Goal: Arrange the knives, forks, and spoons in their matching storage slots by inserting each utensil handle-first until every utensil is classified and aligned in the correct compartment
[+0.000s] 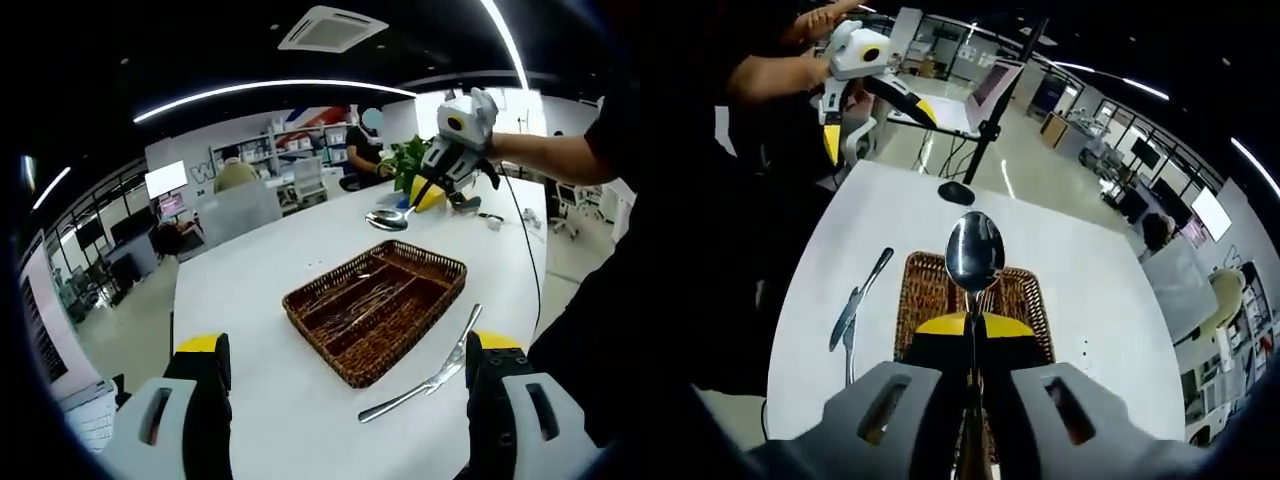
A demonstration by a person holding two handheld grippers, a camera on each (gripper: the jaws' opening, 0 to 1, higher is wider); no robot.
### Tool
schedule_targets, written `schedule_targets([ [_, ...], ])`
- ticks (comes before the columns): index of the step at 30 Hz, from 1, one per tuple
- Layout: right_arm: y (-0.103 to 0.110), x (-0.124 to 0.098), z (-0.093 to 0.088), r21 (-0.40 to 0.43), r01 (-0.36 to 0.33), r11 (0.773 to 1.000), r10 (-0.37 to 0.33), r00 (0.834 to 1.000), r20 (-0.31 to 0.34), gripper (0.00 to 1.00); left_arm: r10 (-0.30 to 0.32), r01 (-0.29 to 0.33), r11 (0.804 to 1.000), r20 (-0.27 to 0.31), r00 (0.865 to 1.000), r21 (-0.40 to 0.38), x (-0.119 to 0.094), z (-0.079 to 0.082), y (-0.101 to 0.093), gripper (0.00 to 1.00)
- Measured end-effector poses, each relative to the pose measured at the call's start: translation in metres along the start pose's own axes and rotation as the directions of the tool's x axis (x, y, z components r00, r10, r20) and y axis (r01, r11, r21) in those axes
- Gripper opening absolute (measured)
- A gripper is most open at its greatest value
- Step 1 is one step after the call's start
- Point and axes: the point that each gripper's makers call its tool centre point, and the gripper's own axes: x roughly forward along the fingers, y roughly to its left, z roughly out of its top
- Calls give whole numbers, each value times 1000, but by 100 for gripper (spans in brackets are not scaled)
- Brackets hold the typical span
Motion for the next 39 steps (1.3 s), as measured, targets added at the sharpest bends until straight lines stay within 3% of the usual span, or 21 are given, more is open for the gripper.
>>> schedule_targets([
  [30,-45,32,-15,-34,-7,999,7,1000,-22,0,9,-10,1000,-16,1000,-12,2,-6,0,100],
  [39,-64,41,-17,12,-10,1000,10,1000,-27,0,8,-9,1000,-18,1000,-14,4,-5,0,100],
])
